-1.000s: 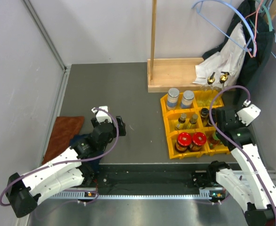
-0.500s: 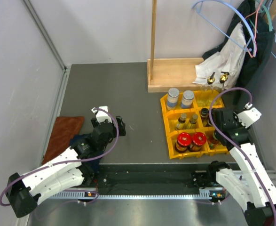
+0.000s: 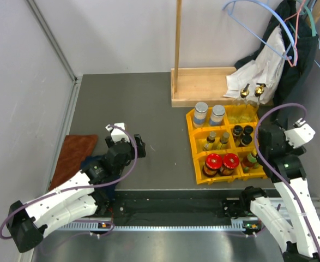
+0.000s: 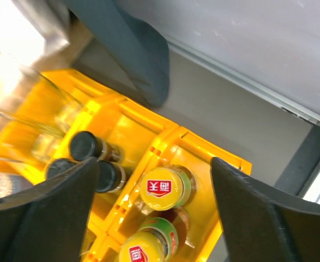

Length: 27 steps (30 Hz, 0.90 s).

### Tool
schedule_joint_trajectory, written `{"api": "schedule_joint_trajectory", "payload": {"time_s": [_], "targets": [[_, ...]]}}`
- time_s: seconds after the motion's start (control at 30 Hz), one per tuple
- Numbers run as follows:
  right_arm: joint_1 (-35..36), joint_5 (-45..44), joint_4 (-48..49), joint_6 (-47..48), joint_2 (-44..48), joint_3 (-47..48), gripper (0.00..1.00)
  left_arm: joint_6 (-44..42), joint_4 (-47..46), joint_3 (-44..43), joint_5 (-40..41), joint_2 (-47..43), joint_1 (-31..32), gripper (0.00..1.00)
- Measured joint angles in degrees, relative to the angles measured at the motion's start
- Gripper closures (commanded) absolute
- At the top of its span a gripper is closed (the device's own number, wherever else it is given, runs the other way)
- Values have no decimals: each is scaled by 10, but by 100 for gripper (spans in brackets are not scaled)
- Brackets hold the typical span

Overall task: Organize the condiment bottles
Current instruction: Place the bottle in the storage box, then reset both arms

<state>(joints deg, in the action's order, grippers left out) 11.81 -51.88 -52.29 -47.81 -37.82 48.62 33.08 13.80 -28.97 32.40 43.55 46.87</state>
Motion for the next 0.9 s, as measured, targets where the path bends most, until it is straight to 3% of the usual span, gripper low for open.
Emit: {"api": "schedule_joint_trajectory", "payload": {"time_s": [0.23,0.47,0.73,0.9], "targets": [[0,40,15,63,22,28,1,1,12,-15,11,2,0,1],[-1,217,80,173,11,49,1,17,46,-50,36,11,0,1],[1,408,137,215,-12,63,1,45,105,-83,43,53,-1,1],[37,465,150,231,-33,67,1,65,142,-101,43,69,-1,1]]}}
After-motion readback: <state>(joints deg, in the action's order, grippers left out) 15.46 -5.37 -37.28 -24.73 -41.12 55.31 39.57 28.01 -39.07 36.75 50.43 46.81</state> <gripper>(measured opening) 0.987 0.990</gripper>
